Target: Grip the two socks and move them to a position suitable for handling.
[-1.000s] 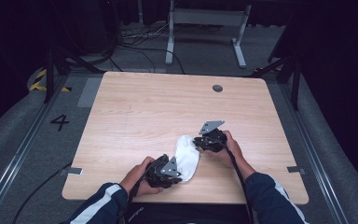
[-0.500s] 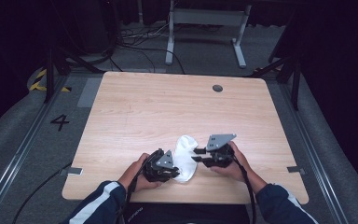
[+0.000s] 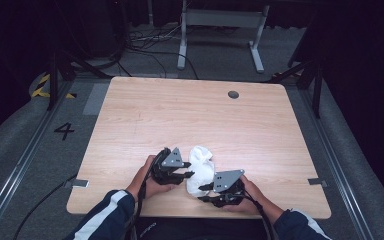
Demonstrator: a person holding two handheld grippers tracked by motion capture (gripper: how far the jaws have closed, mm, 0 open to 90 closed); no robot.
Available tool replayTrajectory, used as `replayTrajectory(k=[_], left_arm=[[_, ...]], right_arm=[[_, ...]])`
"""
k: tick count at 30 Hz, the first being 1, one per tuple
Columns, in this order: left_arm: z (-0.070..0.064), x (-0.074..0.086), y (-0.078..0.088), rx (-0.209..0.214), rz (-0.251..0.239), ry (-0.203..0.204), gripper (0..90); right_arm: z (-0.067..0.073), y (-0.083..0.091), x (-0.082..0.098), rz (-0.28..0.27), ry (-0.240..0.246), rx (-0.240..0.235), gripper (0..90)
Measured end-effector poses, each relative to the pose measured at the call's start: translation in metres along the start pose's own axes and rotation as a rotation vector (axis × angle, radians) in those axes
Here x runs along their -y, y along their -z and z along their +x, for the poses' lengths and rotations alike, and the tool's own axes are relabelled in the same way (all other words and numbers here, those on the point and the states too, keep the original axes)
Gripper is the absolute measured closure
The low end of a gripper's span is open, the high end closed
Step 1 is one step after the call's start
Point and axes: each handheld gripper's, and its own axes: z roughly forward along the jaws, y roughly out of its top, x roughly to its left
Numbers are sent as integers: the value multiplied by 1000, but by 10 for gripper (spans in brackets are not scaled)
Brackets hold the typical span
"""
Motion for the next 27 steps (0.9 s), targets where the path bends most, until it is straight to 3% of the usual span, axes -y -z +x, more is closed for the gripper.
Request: replayTrajectory(k=[1, 3, 4, 9, 12, 14, 18, 27], left_arm=[[11, 0, -8, -19, 28, 7, 644], [16, 1, -14, -11, 26, 20, 647], [18, 2, -18, -10, 36, 7, 647], [26, 5, -34, -33, 89, -6, 651], [30, 7, -38, -38, 93, -2, 656], [31, 8, -38, -28, 87, 16, 656], [28, 9, -38, -36, 89, -11, 680], [27, 9, -39, -14, 92, -7, 701]], right_arm=[[0, -2, 0, 0, 3, -2, 663], [0, -4, -1, 1, 9, -5, 656], [1, -7, -2, 7, 12, -11, 658], [1, -14, 0, 41, 21, -5, 652], [-1, -16, 2, 54, 22, -1, 663], [-1, -16, 3, 53, 23, -1, 676], [-1, -17, 2, 65, 39, 21, 734], [-4, -12, 5, 75, 15, 28, 846]])
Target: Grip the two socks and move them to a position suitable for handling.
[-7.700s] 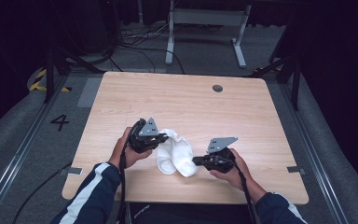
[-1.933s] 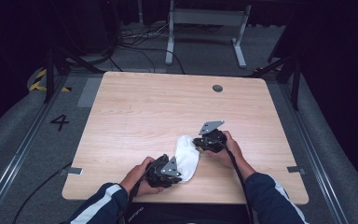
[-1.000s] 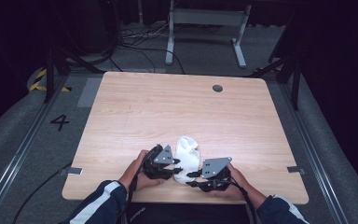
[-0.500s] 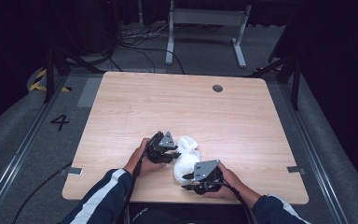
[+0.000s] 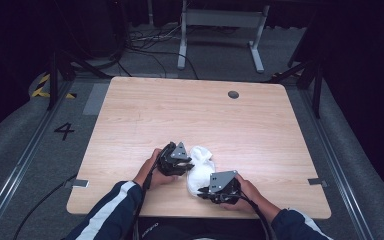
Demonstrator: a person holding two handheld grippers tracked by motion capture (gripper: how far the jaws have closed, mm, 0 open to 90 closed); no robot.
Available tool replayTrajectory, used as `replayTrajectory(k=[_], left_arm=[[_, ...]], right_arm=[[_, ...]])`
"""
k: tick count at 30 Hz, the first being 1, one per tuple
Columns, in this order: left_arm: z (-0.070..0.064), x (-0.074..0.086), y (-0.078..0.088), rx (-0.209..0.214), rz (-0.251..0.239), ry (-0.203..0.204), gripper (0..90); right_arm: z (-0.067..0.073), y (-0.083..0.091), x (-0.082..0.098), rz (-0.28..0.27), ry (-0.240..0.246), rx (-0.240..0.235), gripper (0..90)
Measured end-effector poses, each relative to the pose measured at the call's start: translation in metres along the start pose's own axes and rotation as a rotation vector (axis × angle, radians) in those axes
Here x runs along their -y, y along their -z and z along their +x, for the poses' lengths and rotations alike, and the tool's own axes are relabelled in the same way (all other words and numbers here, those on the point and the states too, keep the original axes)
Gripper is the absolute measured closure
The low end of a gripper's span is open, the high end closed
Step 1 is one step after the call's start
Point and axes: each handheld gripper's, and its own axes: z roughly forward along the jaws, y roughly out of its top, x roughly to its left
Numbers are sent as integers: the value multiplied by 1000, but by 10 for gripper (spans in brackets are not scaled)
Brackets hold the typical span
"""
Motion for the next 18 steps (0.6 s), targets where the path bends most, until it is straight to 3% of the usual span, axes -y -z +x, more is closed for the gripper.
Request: replayTrajectory(k=[7, 18], left_arm=[[-5, -2, -3, 39, -4, -7, 703], [-21, -7, -6, 49, 1, -50, 703]], right_arm=[[3, 7, 3, 12, 11, -23, 860], [16, 20, 3, 9, 44, -39, 869]])
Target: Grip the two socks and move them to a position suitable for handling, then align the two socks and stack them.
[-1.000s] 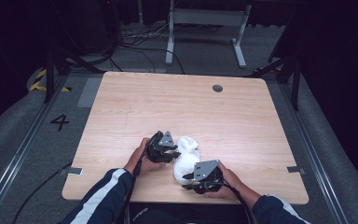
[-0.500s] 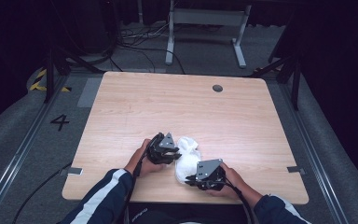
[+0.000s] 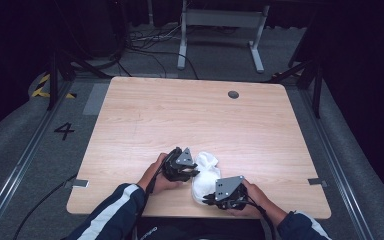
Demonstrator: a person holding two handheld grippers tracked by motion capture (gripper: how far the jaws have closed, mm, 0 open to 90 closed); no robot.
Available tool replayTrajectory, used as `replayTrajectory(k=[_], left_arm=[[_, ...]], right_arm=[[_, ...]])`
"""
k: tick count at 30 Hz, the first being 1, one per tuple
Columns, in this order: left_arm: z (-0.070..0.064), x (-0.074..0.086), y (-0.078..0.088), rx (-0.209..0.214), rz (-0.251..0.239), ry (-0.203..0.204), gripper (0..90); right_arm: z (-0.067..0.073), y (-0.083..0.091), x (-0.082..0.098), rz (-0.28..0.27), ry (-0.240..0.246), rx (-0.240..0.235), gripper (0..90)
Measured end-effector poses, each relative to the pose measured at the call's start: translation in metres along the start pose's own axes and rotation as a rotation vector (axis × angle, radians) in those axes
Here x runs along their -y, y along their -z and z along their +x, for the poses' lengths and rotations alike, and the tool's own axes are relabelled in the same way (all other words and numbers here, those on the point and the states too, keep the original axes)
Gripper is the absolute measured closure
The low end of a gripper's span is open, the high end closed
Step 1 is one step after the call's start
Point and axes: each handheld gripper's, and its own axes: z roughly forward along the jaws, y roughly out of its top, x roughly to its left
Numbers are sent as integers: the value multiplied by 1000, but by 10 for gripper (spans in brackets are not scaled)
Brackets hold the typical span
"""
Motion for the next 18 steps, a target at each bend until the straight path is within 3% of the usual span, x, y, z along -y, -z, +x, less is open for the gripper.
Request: replayTrajectory(k=[10, 18], left_arm=[[0, 0, -2, 31, -13, 17, 703], [-8, -4, -7, 65, -21, -10, 702]], right_arm=[[-4, 23, -1, -63, -11, 36, 869], [-3, 35, -2, -85, -2, 60, 870]])
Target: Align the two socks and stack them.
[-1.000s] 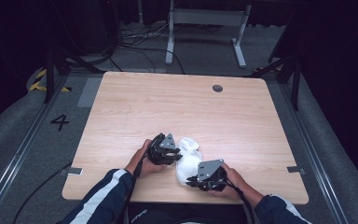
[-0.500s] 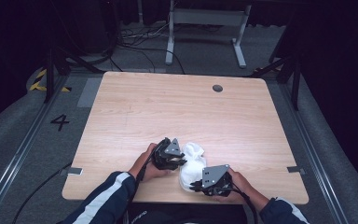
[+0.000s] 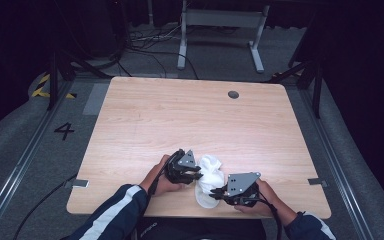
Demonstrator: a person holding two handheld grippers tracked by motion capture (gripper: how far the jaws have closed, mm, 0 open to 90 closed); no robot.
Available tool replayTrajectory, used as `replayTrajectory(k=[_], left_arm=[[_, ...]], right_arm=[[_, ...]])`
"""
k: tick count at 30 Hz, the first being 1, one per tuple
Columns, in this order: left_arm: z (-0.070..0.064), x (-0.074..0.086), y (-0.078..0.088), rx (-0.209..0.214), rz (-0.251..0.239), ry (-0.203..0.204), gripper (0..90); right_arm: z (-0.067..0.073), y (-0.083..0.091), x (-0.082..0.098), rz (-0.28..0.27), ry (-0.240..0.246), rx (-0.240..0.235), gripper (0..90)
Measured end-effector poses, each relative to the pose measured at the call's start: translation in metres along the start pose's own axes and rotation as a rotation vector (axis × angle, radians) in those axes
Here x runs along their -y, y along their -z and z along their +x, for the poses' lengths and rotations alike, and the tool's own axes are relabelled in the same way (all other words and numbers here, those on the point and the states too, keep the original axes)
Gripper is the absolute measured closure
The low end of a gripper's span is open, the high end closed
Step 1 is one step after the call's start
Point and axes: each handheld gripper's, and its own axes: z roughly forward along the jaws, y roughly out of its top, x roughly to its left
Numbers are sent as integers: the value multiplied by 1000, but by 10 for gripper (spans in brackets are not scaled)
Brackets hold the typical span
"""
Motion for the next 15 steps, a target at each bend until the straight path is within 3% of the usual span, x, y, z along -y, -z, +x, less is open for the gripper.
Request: replayTrajectory(k=[9, 15], left_arm=[[-9, -6, -4, 1, 14, -38, 699], [-8, -5, -4, 4, 7, -33, 691]], right_arm=[[7, 14, 4, -19, -9, 17, 869], [14, -5, 5, 22, 12, -33, 866]])
